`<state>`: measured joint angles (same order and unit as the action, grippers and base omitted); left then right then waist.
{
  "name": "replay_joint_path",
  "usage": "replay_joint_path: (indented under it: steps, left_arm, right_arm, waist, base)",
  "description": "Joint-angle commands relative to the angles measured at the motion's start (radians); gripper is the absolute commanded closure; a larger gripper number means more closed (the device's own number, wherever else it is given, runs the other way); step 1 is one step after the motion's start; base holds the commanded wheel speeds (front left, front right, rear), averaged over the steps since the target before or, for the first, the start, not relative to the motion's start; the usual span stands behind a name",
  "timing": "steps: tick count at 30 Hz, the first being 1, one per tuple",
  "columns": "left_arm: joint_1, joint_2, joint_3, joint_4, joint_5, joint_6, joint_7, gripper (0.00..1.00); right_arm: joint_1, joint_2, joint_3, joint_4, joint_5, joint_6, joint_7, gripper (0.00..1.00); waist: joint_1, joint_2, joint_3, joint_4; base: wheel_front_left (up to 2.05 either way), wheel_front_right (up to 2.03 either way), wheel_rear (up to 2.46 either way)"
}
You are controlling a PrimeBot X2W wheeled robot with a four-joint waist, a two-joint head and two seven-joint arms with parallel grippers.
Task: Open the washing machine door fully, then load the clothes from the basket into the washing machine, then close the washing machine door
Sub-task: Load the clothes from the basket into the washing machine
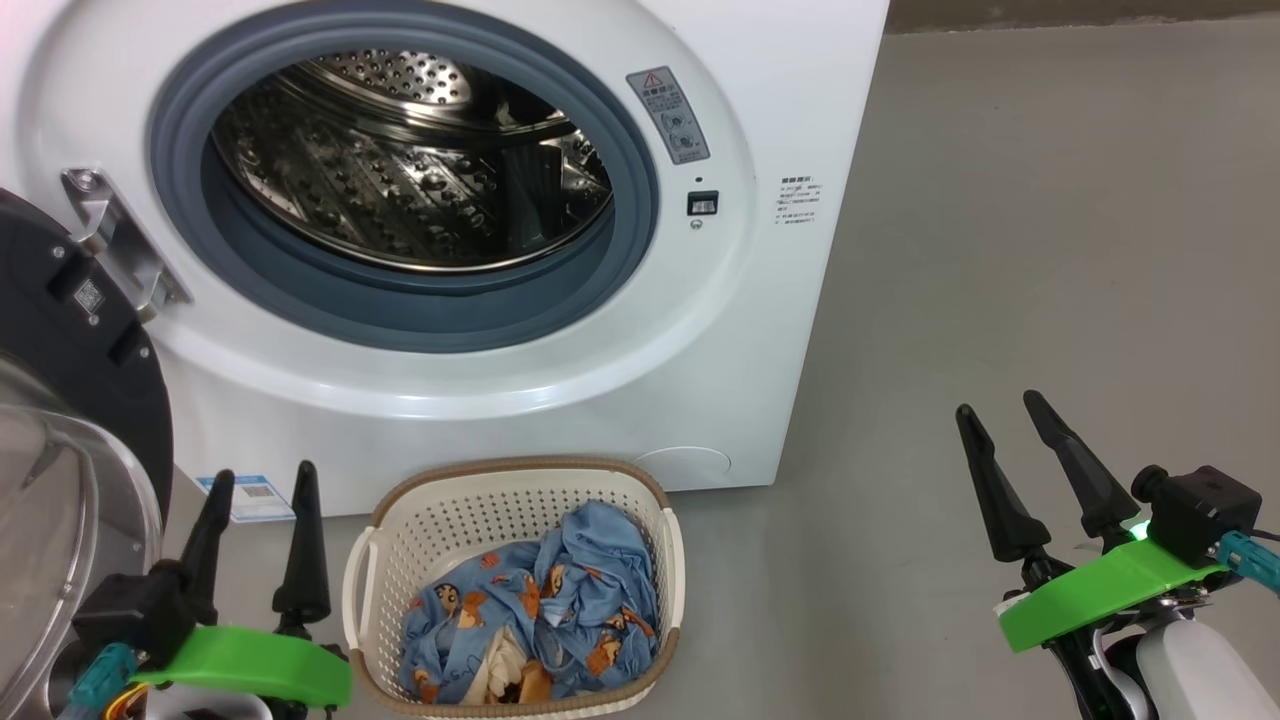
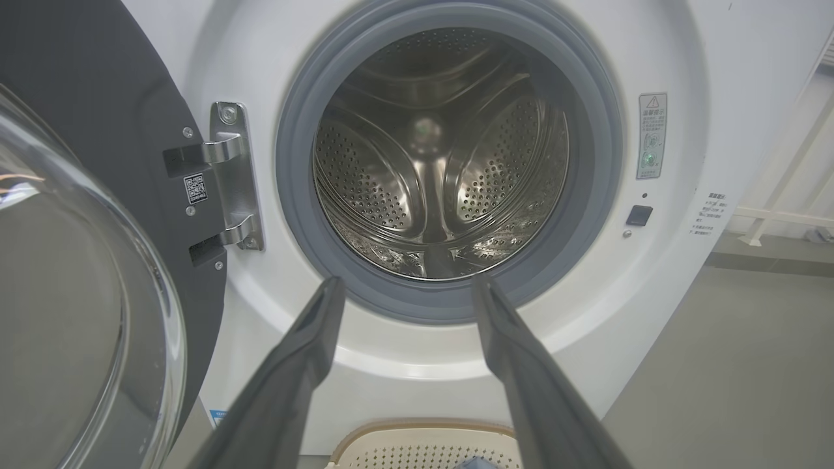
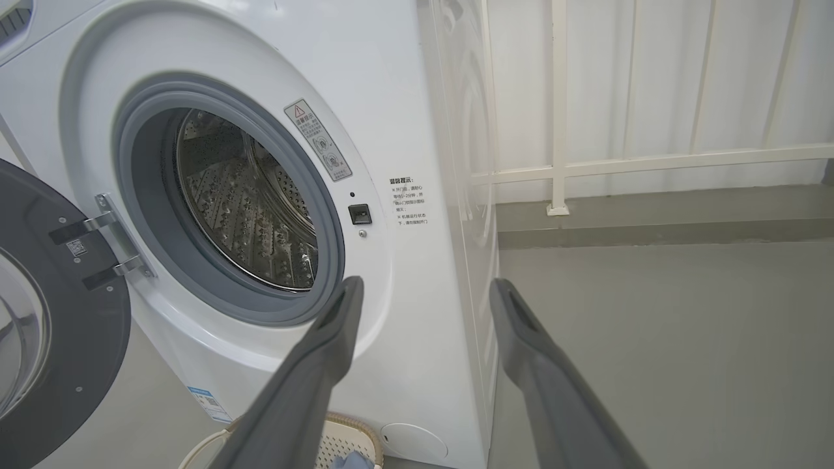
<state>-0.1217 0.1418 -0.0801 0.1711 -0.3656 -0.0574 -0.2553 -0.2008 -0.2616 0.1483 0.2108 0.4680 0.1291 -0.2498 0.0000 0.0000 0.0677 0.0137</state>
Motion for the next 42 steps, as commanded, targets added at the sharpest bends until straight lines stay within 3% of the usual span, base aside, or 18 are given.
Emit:
replay_joint_path:
  steps: [1, 26, 42]
  left_arm:
    - [-0.025, 0.019, 0.036, -0.018, 0.011, 0.002, -0.006, 0.0]
    - [-0.083, 0.024, 0.008, 0.041, 0.021, 0.021, 0.001, 0.0]
    - [-0.277, 0.029, -0.027, 0.271, -0.004, -0.03, 0.0, 0.0]
  right_arm:
    - [-0.001, -0.014, 0.021, -0.021, 0.0, 0.002, -0.012, 0.0]
    - [-0.032, 0.004, 0.004, -0.027, -0.023, 0.002, -0.012, 0.0]
    - [-0.127, 0.034, -0.019, -0.066, -0.039, 0.002, -0.012, 0.0]
  waist:
    - [0.0, 0.0, 0.001, -0.001]
    - [0.0, 0.0, 0.135, -0.051]
    - [0.0, 0.0, 0.372, -0.104]
  base:
    - [0.0, 0.0, 0.0]
    - [0.0, 0.0, 0.0]
    - [0.0, 0.0, 0.0]
